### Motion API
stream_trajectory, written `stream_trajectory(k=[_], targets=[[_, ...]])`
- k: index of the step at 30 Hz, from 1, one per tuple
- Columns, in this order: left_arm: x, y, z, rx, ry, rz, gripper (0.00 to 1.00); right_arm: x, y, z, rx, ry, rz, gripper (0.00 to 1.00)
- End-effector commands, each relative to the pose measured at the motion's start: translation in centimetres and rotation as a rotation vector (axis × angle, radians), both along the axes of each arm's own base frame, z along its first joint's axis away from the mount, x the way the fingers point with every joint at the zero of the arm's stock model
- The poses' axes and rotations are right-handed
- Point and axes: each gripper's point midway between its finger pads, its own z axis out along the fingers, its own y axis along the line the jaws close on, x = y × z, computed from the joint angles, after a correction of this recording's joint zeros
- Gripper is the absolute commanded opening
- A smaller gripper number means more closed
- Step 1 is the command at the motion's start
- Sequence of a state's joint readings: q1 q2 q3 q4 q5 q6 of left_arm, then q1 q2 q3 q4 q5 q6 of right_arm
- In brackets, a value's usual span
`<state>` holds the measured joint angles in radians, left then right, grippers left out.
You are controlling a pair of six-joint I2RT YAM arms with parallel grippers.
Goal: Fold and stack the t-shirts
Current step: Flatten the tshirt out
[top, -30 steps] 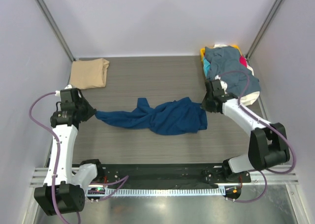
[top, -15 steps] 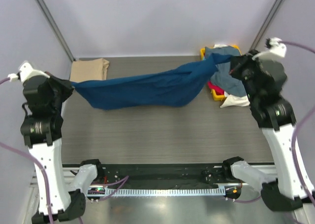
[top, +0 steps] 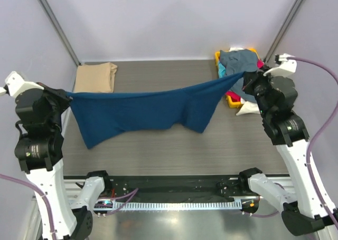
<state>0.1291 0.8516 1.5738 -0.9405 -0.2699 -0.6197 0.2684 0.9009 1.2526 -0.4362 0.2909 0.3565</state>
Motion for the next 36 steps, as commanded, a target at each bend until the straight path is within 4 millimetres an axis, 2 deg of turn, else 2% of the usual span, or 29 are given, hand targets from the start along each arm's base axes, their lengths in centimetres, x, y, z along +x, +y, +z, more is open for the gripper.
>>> stream_trajectory(k=[1,3,5,6,8,9,10,12,14,15,16,18,19,20,21,22,23,25,26,29,30,32,33,34,35,36], targets=[[-4.3,1.2,6.5,0.077,-0.182,0.086,0.0,-6.6,-1.8,12.0,0.074,-0.355,0.003,0.01],[-5.0,1.3,7.8,0.103,-0.211,0.091,0.0,-10.5,-2.4,15.4,0.09,-0.473,0.031,0.01],[-6.2,1.2,9.7,0.133,-0.255,0.09,0.0,-13.6,-2.7,17.4,0.077,-0.556,0.058,0.01],[-6.6,1.1,10.4,0.14,-0.274,0.088,0.0,-16.6,-2.9,19.0,0.077,-0.634,0.087,0.01],[-7.9,0.8,12.5,0.158,-0.34,0.079,0.0,-19.6,-3.6,20.6,0.056,-0.715,0.093,0.01],[-8.3,0.5,13.1,0.163,-0.364,0.065,0.0,-22.2,-4.2,21.7,0.062,-0.779,0.091,0.01],[-9.1,0.3,14.5,0.172,-0.408,0.063,0.0,-23.1,-4.5,22.3,0.06,-0.805,0.089,0.01],[-9.5,0.3,15.5,0.183,-0.43,0.063,0.0,-25.3,-5.0,23.8,0.055,-0.865,0.086,0.01],[-9.9,0.1,16.7,0.191,-0.457,0.058,0.0,-25.0,-4.7,24.6,0.033,-0.871,0.096,0.01],[-9.1,0.1,17.1,0.196,-0.451,0.049,0.0,-25.2,-4.7,25.3,0.031,-0.883,0.093,0.01],[-8.5,-0.1,17.1,0.196,-0.436,0.029,0.01,-23.3,-4.4,25.4,0.022,-0.851,0.086,0.01],[-6.6,-0.1,17.2,0.194,-0.398,0.017,0.01,-21.6,-4.7,25.9,0.012,-0.825,0.044,0.01],[-5.6,0.0,16.4,0.186,-0.354,0.012,0.02,-20.0,-4.5,25.9,0.006,-0.798,0.034,0.01],[-4.8,0.1,16.1,0.184,-0.326,0.009,0.02,-16.9,-4.2,25.6,-0.004,-0.743,0.012,0.01],[-4.4,0.1,16.3,0.182,-0.319,0.005,0.03,-15.7,-4.1,26.1,-0.021,-0.731,-0.001,0.01],[-1.8,0.4,14.7,0.172,-0.236,-0.001,0.04,-13.9,-3.8,25.9,-0.032,-0.7,-0.013,0.01],[-0.7,0.3,14.0,0.167,-0.201,-0.016,0.04,-9.6,-3.0,24.8,-0.049,-0.626,-0.025,0.01],[3.2,0.6,10.9,0.146,-0.076,-0.033,0.04,-6.0,-2.2,24.4,-0.075,-0.577,-0.028,0.01],[4.6,0.7,9.6,0.136,-0.029,-0.044,0.04,-1.2,-0.9,22.3,-0.098,-0.491,-0.018,0.01],[9.4,1.3,3.2,0.104,0.154,-0.053,0.01,5.8,1.2,18.4,-0.132,-0.38,0.008,0.01],[11.0,2.0,0.0,0.087,0.224,-0.043,0.01,10.4,2.5,14.6,-0.157,-0.284,0.022,0.01],[13.6,3.1,-4.8,0.055,0.327,-0.025,0.01,14.5,3.7,10.7,-0.171,-0.201,0.038,0.01],[14.9,4.2,-8.7,0.032,0.399,-0.001,0.01,18.5,5.0,5.8,-0.189,-0.102,0.064,0.01],[15.7,4.8,-11.0,0.017,0.446,0.014,0.01,20.2,5.5,3.5,-0.183,-0.059,0.074,0.04],[17.4,5.6,-15.4,-0.016,0.544,0.025,0.01,22.2,5.9,1.4,-0.187,-0.023,0.077,0.11],[18.3,6.2,-18.1,-0.072,0.593,0.017,0.04,23.8,6.2,-0.6,-0.189,0.016,0.081,0.22]])
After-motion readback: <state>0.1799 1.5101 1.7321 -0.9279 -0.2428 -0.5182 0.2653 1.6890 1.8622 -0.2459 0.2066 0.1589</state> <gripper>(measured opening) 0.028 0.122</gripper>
